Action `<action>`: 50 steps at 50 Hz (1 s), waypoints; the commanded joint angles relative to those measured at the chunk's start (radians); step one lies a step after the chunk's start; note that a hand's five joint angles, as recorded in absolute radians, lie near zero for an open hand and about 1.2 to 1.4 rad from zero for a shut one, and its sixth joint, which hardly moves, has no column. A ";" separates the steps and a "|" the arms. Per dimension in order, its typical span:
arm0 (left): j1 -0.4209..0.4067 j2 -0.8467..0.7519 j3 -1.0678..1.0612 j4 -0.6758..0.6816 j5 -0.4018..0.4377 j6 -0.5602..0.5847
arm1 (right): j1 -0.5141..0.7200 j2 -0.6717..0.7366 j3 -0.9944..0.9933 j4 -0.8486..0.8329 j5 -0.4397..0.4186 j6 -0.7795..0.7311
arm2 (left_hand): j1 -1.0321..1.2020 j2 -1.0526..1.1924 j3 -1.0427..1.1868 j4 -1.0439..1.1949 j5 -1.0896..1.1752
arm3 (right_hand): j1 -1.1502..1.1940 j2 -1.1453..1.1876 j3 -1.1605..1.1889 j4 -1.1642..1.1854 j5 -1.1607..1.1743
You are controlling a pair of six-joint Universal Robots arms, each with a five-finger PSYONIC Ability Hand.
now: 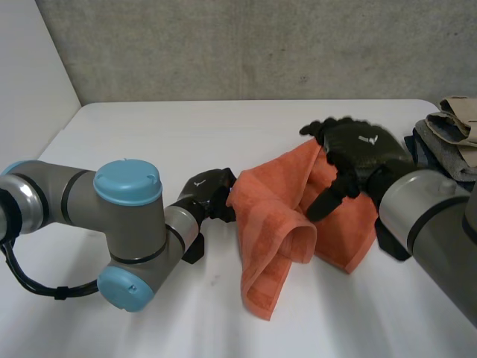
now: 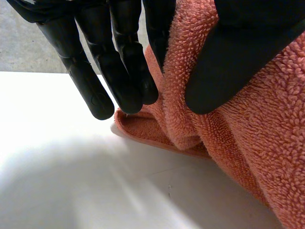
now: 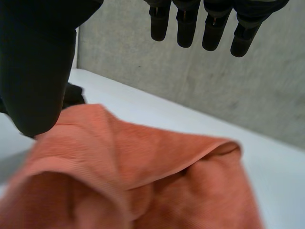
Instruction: Fold the laundry.
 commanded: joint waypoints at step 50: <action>0.096 0.100 -0.058 0.022 -0.016 0.007 | 0.216 -0.074 -0.149 -0.151 0.016 -0.269 | -0.982 -1.019 -1.013 -1.023 -0.960 | 1.148 1.181 1.185 1.185 1.173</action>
